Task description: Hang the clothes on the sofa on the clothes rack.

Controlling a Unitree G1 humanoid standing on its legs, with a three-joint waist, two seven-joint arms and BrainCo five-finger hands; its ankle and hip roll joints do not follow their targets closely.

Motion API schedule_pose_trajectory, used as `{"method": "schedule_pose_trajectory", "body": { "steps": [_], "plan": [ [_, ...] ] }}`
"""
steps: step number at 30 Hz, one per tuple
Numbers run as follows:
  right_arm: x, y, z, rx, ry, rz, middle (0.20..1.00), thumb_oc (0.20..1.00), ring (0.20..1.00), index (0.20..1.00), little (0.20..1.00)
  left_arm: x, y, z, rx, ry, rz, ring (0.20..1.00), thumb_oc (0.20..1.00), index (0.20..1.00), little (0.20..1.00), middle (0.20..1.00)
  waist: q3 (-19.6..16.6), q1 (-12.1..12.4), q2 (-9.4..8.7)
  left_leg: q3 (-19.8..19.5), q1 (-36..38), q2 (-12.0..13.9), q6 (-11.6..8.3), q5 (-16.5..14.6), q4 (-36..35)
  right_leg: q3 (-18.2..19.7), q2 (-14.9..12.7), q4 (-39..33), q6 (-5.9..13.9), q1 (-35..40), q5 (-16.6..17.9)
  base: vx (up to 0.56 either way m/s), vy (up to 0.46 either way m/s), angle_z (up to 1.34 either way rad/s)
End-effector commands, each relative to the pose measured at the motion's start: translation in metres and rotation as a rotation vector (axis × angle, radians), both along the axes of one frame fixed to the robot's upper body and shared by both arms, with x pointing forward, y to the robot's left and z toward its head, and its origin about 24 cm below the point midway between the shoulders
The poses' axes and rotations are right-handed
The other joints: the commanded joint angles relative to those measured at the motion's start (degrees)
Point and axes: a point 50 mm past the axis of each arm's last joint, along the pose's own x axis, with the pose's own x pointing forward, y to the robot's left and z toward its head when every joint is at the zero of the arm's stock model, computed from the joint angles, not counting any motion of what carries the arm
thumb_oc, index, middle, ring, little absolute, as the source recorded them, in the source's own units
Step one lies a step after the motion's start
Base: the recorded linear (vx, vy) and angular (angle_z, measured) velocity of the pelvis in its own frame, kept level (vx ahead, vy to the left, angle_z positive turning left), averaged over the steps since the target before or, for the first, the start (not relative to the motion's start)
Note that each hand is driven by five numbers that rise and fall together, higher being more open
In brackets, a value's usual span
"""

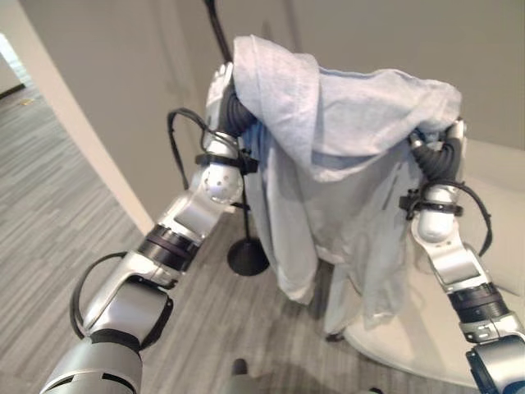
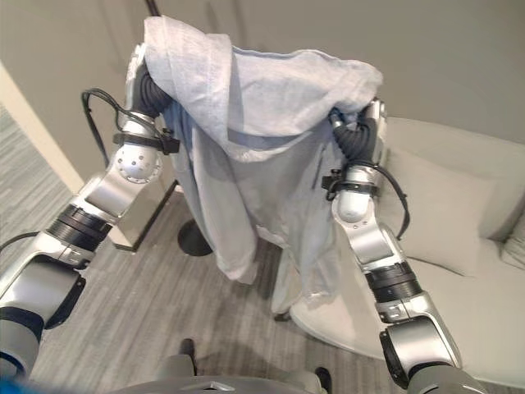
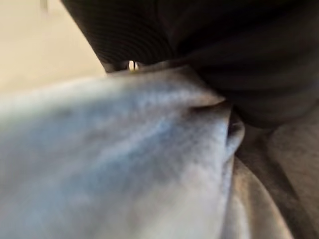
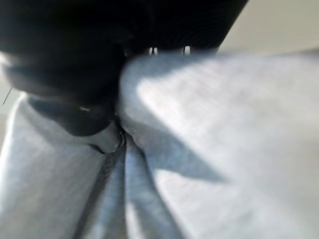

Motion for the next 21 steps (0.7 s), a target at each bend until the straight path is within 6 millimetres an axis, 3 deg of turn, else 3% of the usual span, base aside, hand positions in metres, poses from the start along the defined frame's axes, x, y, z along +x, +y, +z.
{"method": "schedule_pose_trajectory", "body": {
  "steps": [1, 5, 6, 7, 8, 10, 16, 21],
  "plan": [
    [0.004, -0.015, 0.043, -0.085, -0.153, -0.062, 0.200, 0.200, 0.200, 0.200, 0.200, -0.011, -0.004, 0.031, -0.075, -0.144, -0.037, 0.200, 0.200, 0.200, 0.200, 0.200, -4.09, -0.87, 3.63, -1.17, 3.77, 4.10, -3.10, 0.55, -9.13, -1.84, 6.94, -0.97, 1.49, 1.93, -11.54, 0.08, 0.235, 0.02],
    [0.006, -0.012, 0.047, -0.099, -0.159, -0.050, 0.200, 0.200, 0.200, 0.200, 0.200, -0.010, -0.005, 0.025, -0.067, -0.116, -0.039, 0.200, 0.200, 0.200, 0.200, 0.200, -3.89, -0.31, 3.86, -0.38, 6.02, 0.68, -1.06, 0.46, -10.53, -2.80, 14.97, -1.32, -0.95, 0.84, -18.75, 0.10, 0.248, 0.25],
    [0.007, -0.011, 0.047, -0.100, -0.158, -0.048, 0.200, 0.200, 0.200, 0.200, 0.200, -0.010, -0.004, 0.025, -0.068, -0.116, -0.038, 0.200, 0.200, 0.200, 0.200, 0.200, -3.80, -0.36, 4.00, -0.39, 6.34, 0.87, -1.20, 0.40, -10.75, -2.83, 15.14, -1.08, -1.10, 0.95, -19.07, 0.06, 0.102, -0.01],
    [0.008, -0.010, 0.046, -0.098, -0.151, -0.041, 0.200, 0.200, 0.200, 0.200, 0.200, -0.010, -0.004, 0.024, -0.069, -0.111, -0.037, 0.200, 0.200, 0.200, 0.200, 0.200, -3.54, -0.26, 3.91, -0.39, 6.92, 0.02, -0.91, 0.41, -11.01, -3.03, 17.20, -1.36, -1.30, 0.33, -19.67, 0.07, 0.118, -0.02],
    [0.009, -0.008, 0.043, -0.117, -0.138, -0.038, 0.200, 0.200, 0.200, 0.200, 0.200, -0.011, -0.001, 0.018, -0.086, -0.098, -0.033, 0.200, 0.200, 0.200, 0.200, 0.200, -2.85, -0.34, 3.65, -0.15, 8.31, -1.88, -0.43, -0.07, -11.47, -2.64, 21.44, -2.73, -1.83, -0.37, -20.53, 0.09, 0.167, -0.03],
    [0.010, -0.012, 0.041, -0.140, -0.121, -0.051, 0.200, 0.200, 0.200, 0.200, 0.200, -0.010, -0.003, 0.014, -0.089, -0.082, -0.041, 0.200, 0.200, 0.200, 0.200, 0.200, -1.72, -1.20, 3.52, -1.98, 9.48, -3.18, -0.09, -0.24, -11.49, 2.69, 24.25, -3.48, -1.96, -1.39, -20.78, 0.11, 0.129, 0.03],
    [0.012, -0.012, 0.036, -0.145, -0.084, -0.042, 0.200, 0.200, 0.200, 0.200, 0.200, -0.012, -0.004, 0.010, -0.078, -0.068, -0.055, 0.200, 0.200, 0.200, 0.200, 0.200, -3.95, -0.74, 3.12, -1.94, 11.23, -3.73, 0.38, -1.35, -11.80, 2.73, 24.23, -10.74, -1.53, 3.11, -17.02, 0.11, -0.023, 0.08],
    [0.011, -0.011, 0.027, -0.153, -0.053, -0.026, 0.200, 0.200, 0.200, 0.200, 0.200, -0.013, 0.000, 0.005, -0.090, -0.053, -0.042, 0.200, 0.200, 0.200, 0.200, 0.200, -5.36, -0.82, 2.93, -2.18, 13.02, -2.91, 0.00, -2.12, -12.06, 1.97, 24.36, -13.14, -1.42, 5.66, -16.98, 0.09, -0.087, -0.05]
  ]
}}
